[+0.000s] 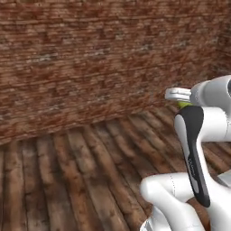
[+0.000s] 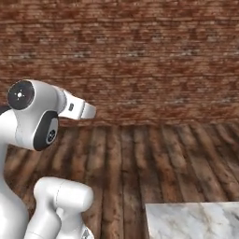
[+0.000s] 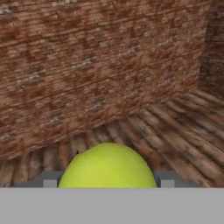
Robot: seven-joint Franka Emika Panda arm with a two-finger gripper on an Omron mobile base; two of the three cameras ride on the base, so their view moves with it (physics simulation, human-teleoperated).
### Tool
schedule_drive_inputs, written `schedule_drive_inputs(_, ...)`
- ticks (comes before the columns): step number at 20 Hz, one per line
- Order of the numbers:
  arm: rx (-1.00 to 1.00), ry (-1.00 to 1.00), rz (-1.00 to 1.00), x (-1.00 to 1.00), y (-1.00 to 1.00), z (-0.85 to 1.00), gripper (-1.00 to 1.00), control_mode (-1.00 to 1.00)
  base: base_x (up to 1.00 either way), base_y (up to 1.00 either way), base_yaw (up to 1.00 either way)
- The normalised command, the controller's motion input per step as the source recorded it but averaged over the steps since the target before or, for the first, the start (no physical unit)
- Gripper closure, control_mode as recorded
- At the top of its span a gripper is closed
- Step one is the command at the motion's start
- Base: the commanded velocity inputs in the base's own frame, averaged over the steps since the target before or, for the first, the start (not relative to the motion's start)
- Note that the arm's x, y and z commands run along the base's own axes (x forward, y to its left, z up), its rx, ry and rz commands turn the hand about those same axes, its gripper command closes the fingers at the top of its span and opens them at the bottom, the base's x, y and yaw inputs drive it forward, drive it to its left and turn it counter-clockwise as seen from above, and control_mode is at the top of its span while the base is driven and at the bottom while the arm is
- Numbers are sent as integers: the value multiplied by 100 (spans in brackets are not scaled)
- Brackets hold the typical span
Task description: Retrieve the pear and banana from the fridge and place them into the bowl on the dining table.
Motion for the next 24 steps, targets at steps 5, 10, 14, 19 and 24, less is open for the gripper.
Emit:
schedule_drive_inputs(5, 0, 0, 0, 0, 0, 0, 100, 100, 41, 9, -78)
schedule_drive_inputs(10, 0, 0, 0, 0, 0, 0, 100, 100, 18, 2, -84)
schedule_drive_inputs(14, 0, 0, 0, 0, 0, 0, 100, 100, 10, 0, -92)
schedule_drive_inputs(19, 0, 0, 0, 0, 0, 0, 100, 100, 22, 14, -95)
schedule_drive_inputs(24, 0, 0, 0, 0, 0, 0, 100, 100, 56, 59, -84)
